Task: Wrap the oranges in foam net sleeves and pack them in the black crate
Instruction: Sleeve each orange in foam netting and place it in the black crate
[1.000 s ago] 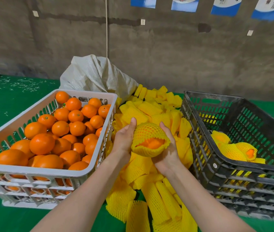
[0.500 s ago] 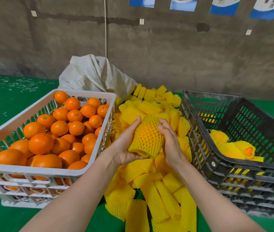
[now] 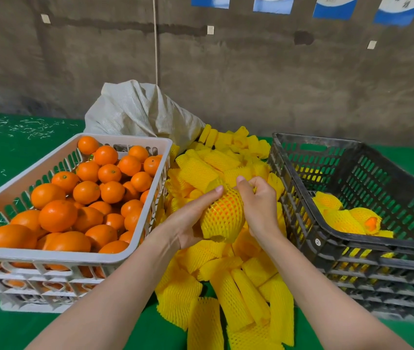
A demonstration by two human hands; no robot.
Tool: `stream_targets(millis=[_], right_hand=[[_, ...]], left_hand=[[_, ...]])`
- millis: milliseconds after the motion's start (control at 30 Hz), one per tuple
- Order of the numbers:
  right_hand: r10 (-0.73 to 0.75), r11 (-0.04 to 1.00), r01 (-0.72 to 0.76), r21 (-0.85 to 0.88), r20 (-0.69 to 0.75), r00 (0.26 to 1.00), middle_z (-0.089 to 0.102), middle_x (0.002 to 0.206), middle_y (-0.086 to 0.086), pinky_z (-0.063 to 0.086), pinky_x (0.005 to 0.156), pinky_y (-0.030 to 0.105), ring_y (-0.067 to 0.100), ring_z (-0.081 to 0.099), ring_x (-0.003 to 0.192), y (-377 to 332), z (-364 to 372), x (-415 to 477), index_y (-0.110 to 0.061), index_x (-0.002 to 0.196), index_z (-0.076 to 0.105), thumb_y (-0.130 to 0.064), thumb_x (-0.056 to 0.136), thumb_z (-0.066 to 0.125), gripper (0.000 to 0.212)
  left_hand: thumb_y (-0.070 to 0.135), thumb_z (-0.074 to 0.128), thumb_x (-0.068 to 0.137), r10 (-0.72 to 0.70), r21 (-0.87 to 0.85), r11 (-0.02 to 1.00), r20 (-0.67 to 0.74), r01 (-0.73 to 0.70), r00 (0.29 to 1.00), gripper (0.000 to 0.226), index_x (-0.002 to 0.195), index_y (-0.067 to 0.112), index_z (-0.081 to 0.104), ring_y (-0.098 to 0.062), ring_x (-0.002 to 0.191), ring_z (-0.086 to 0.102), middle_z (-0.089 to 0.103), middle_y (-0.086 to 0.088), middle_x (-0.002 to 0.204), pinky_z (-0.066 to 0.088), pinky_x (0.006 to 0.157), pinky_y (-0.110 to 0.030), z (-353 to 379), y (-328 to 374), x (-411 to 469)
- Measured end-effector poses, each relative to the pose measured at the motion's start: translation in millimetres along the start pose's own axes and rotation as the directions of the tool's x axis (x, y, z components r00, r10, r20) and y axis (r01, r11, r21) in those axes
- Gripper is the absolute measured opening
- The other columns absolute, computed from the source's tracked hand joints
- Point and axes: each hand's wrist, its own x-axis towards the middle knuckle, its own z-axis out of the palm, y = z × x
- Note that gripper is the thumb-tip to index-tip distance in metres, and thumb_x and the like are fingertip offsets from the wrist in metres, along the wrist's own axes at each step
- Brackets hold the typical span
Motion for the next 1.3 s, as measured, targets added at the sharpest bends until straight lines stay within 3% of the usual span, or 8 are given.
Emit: stream_targets(millis=[267, 433, 533, 800, 933, 1067, 1200, 1300], right_hand=[[-0.437, 0.871, 0.426, -0.246, 0.008, 0.899, 0.027, 0.055, -0.013, 0.027, 0.052, 0.015, -0.001, 0.034, 0.052, -8, -3, -3, -0.015, 0.063, 0.037, -0.017, 0.082, 0.063, 0.033], [-0.19, 0.975, 0.205, -0.089, 0.154, 0.97, 0.052, 0.082, -0.011, 0.044, 0.071, 0.024, -0.002, 0.051, 0.076, 1, -10, -5, -0.01, 0.093, 0.053, -0.026, 0.09, 0.059, 0.017], [-0.066, 0.997, 0.076, -0.03, 0.261, 0.963, 0.052, 0.117, -0.012, 0.04, 0.086, 0.016, -0.008, 0.048, 0.107, 6, -16, -15, -0.017, 0.126, 0.047, -0.043, 0.089, 0.041, 0.046], [-0.205, 0.973, 0.229, -0.035, 0.332, 0.921, 0.024, 0.14, -0.029, 0.019, 0.105, 0.004, -0.007, 0.019, 0.136, -8, -29, -28, -0.052, 0.131, 0.022, -0.074, 0.077, 0.037, 0.06], [-0.282, 0.943, 0.321, -0.083, 0.31, 0.908, 0.032, 0.13, -0.044, 0.019, 0.11, 0.014, 0.001, 0.016, 0.138, -8, -53, -18, -0.053, 0.126, 0.032, -0.044, 0.08, 0.064, 0.057], [-0.329, 0.925, 0.349, -0.148, 0.142, 0.934, 0.05, 0.126, -0.006, 0.034, 0.104, 0.022, 0.013, 0.044, 0.123, -9, -94, 16, -0.027, 0.127, 0.048, -0.023, 0.069, 0.07, 0.062], [-0.291, 0.937, 0.28, -0.207, -0.021, 0.957, 0.048, 0.129, -0.007, 0.034, 0.103, 0.02, 0.006, 0.043, 0.122, -7, -142, 60, -0.016, 0.132, 0.047, -0.021, 0.069, 0.073, 0.068], [-0.165, 0.935, 0.135, -0.327, -0.067, 0.984, 0.046, 0.123, -0.013, 0.035, 0.095, 0.023, 0.005, 0.043, 0.115, 3, -180, 95, -0.027, 0.132, 0.041, -0.021, 0.07, 0.076, 0.072]], left_hand=[[0.043, 0.068, 0.066, -0.04, -0.051, 0.998, -0.003, 0.04, 0.999, 0.048, 0.106, 0.017, 0.064, -0.027, 0.084, 0.072, 0.074, -0.01, 0.093, 0.058, 0.071, -0.044, 0, -1, -3], [0.04, 0.069, 0.066, -0.022, -0.034, 0.999, -0.064, 0.02, 0.998, 0.047, 0.106, 0.016, 0.065, -0.025, 0.084, 0.071, 0.074, -0.009, 0.093, 0.057, 0.071, -0.04, 5, -3, -4], [0.038, 0.068, 0.071, 0.068, 0.064, 0.996, -0.16, -0.058, 0.985, 0.05, 0.114, 0.013, 0.064, -0.02, 0.084, 0.072, 0.074, -0.007, 0.097, 0.058, 0.067, -0.033, 12, 0, -2], [0.048, 0.056, 0.09, 0.106, -0.04, 0.991, -0.375, -0.131, 0.921, 0.048, 0.123, 0.014, 0.061, -0.026, 0.098, 0.068, 0.071, -0.01, 0.108, 0.053, 0.088, -0.043, 45, 17, 21], [0.045, 0.057, 0.09, 0.127, -0.006, 0.99, -0.407, -0.141, 0.905, 0.034, 0.094, 0.011, 0.063, -0.017, 0.063, 0.071, 0.073, -0.004, 0.069, 0.056, 0.062, -0.032, 77, 24, 38], [0.053, 0.033, 0.098, 0.241, 0.125, 0.969, -0.304, -0.212, 0.922, 0.051, 0.103, 0.013, 0.064, -0.01, 0.072, 0.07, 0.074, -0.001, 0.087, 0.055, 0.062, -0.024, 122, 31, 58], [0.024, 0.035, 0.103, 0.51, 0.456, 0.806, -0.209, -0.378, 0.834, 0.031, 0.124, 0.01, 0.054, -0.026, 0.114, 0.057, 0.06, -0.013, 0.124, 0.046, 0.1, -0.042, 165, 15, 91], [0.004, 0.042, 0.097, 0.613, 0.745, 0.555, -0.066, -0.37, 0.787, 0.035, 0.132, 0.003, 0.048, -0.032, 0.118, 0.054, 0.056, -0.016, 0.128, 0.042, 0.101, -0.034, 178, -5, 123]])
